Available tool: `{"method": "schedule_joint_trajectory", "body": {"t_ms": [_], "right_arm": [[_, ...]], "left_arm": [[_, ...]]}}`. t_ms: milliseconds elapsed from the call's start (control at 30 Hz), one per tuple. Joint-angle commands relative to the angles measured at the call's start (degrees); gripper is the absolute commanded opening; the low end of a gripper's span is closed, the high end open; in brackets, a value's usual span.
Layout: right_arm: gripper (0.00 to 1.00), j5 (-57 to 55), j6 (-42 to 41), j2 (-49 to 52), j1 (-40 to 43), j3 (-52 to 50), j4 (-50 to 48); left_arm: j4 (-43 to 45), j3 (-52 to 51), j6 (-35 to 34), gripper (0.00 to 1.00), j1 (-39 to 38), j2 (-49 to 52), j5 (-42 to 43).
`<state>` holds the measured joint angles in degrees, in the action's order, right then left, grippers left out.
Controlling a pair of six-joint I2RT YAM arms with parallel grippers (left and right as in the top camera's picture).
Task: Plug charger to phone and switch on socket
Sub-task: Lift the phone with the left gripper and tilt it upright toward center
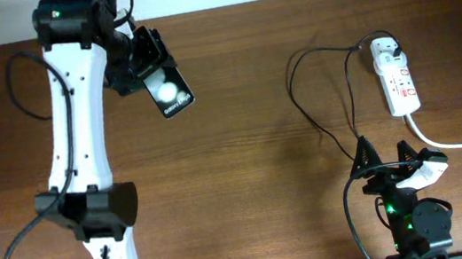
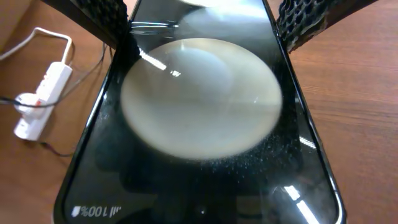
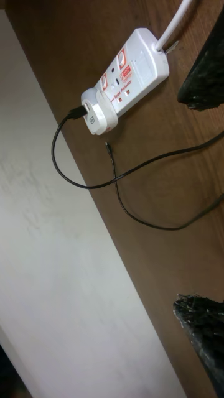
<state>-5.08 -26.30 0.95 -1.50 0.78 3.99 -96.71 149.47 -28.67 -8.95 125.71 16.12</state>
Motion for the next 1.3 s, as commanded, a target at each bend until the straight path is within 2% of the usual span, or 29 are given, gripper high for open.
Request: {"method": "schedule_joint_trajectory", "body": {"t_ms": [0,133,300,400,533,700,800,967,1167,1267], "right_arm": [[0.99,0.09,0.59,-0.26,-0.37,-0.46,0.24],[0.99,0.11,0.59,-0.26,-0.37,-0.46,0.24],[0.99,0.11,0.59,-0.26,-0.37,-0.46,0.24],[0.99,0.11,0.59,-0.26,-0.37,-0.46,0.24],[0.99,0.11,0.59,-0.26,-0.37,-0.46,0.24],[0.99,0.11,0.59,-0.26,-0.37,-0.46,0.24],[0.99,0.11,0.59,-0.26,-0.37,-0.46,0.24],[0.98,0.11,0.59,-0.26,-0.37,-0.46,0.24],[0.99,0.11,0.59,-0.26,-0.37,-0.46,0.24],[0.99,0.11,0.59,-0.26,-0.37,-0.46,0.24]], "left_arm": [[-0.04,-1.11,1.81,0.59,-1.49,-9.44,1.11],[-0.02,-10.21,2.01,0.59,-4.63,-21.66,1.05],[-0.02,-30.67,-0.33,0.58,-5.16,-40.17,-0.96],[0.00,-38.07,-2.16,0.57,-5.16,-44.87,-1.07],[4.90,-49.11,-4.15,0.56,-5.16,-45.59,-0.59],[23.30,-70.25,-7.06,0.56,-5.16,-45.57,5.18],[29.29,-76.65,-9.77,0.56,-5.16,-45.42,8.33],[34.07,-77.44,-13.64,0.60,-5.16,-44.26,8.94],[37.59,-77.44,-13.77,0.56,-5.31,-35.21,18.75],[39.26,-77.44,-13.77,0.56,-5.31,-33.79,24.11]]}}
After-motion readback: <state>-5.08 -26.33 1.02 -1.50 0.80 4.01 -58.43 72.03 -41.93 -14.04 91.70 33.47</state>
